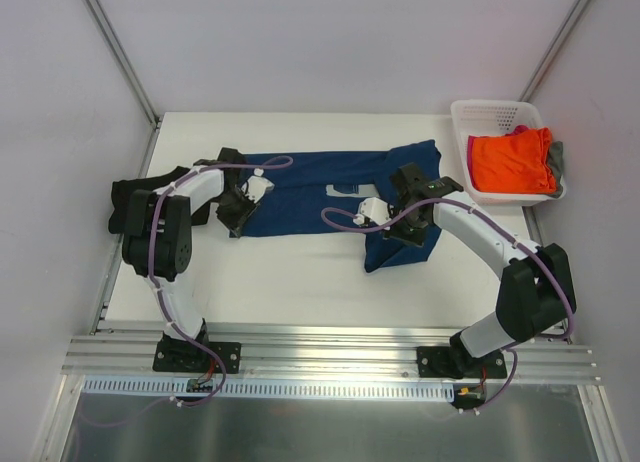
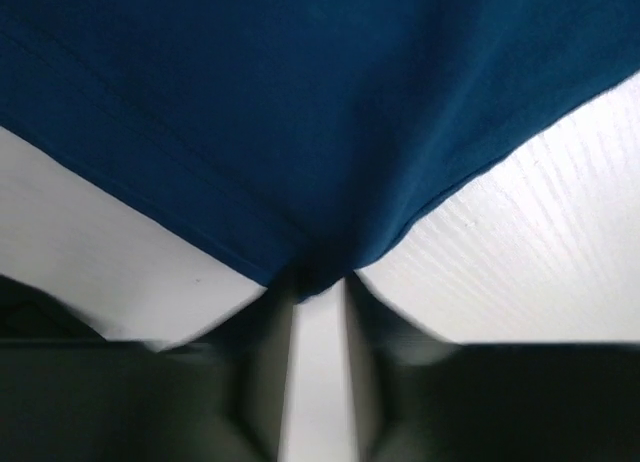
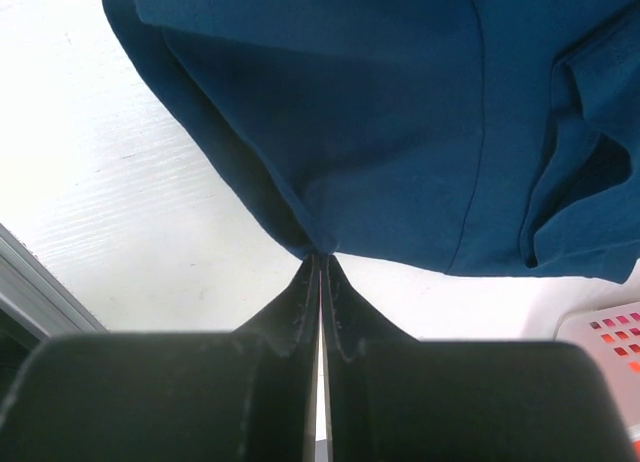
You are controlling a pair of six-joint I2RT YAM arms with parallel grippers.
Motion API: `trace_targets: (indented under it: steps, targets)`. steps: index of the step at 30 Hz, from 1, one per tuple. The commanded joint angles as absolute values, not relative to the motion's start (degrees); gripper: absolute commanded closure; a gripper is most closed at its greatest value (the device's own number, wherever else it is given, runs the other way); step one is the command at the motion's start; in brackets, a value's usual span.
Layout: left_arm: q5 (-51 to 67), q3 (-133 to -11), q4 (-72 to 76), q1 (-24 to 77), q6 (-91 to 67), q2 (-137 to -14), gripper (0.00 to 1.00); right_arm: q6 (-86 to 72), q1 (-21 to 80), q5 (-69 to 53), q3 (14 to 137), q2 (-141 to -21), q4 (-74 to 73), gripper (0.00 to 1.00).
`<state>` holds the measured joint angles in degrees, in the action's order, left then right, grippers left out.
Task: Fold and stack the t-shirts
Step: Grap the side of the flattened tshirt closest away from the robot with both arms
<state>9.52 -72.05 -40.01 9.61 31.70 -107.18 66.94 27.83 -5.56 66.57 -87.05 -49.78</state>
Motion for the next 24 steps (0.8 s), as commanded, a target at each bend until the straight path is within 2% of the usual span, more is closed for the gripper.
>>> trace_targets:
  steps: [1,2,3,8,14,24]
  targets:
    - [9.3,-74.0,-40.3,8.5,33.2,-107.6,0.88,66.2,27.6,-6.2,67.9,-86.9,-51.0,0.99]
    - [9.5,-74.0,-40.3,8.4,33.1,-107.5,0.96,66.3,27.6,-6.2,68.0,-87.0,-51.0,0.99]
    - [9.7,-73.9,-40.3,8.3,33.1,-107.3,1.00,66.2,27.5,-6.2,68.2,-87.0,-50.9,0.99]
    - [9.9,-73.7,-40.3,7.4,33.1,-104.5,1.00,64.6,24.9,-5.8,70.2,-86.6,-50.8,0.99]
    - [9.8,-73.5,-40.3,6.2,34.4,-99.1,1.00,60.5,18.1,-8.3,78.3,-87.9,-52.3,0.99]
    - [11.1,-80.8,-42.2,6.1,37.3,-98.1,1.00,59.5,13.5,-9.1,85.2,-91.9,-52.2,1.00]
